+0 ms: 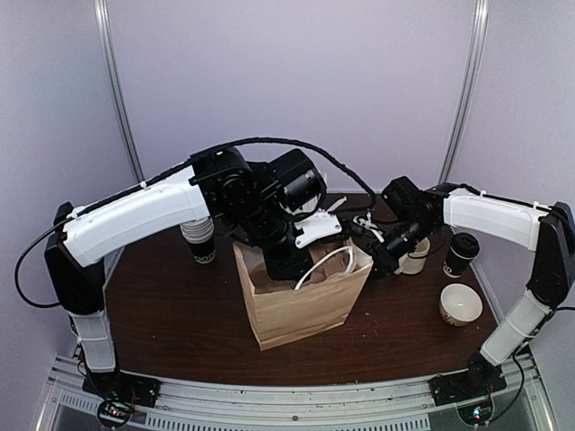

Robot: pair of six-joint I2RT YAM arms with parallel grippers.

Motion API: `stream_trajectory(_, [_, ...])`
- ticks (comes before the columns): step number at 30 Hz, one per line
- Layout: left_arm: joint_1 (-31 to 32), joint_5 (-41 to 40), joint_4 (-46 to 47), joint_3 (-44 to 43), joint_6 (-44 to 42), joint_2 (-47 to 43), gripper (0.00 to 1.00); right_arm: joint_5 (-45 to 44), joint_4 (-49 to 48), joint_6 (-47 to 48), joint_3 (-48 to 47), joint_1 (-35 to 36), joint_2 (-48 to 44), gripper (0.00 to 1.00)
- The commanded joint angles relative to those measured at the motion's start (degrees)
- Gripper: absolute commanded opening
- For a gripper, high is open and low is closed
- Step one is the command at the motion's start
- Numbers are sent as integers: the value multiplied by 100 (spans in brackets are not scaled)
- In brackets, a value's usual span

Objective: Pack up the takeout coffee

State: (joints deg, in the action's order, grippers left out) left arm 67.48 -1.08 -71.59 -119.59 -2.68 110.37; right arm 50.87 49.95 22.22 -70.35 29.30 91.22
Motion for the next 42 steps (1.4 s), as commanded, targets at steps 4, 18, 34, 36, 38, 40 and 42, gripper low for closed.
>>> stream_trajectory(4, [-25,-12,-564,305,558,-485,31,85,323,-60,3,41,-534,43])
stream_trajectory(18, [-35,-320,-1062,391,986,-425,30,170,66,-121,167,41,-577,44])
stream_trajectory(34, [-53,-484,-1188,514,1330,-824,27,201,871,54,-1391,66,-1027,49])
stream_trajectory(36, [-78,-475,-1228,580,1383,-808,27,265,819,-106,-1562,165,-1068,52])
stream_trajectory(38, [-91,-454,-1223,697,1401,-793,28,299,747,-230,-1635,284,-1084,53])
stream_trajectory(40, [-95,-435,-1166,834,1401,-802,27,277,611,-384,-1636,416,-1077,53])
stream_trajectory(42, [-95,-408,-1031,990,1395,-820,27,172,574,-427,-1667,553,-1006,54])
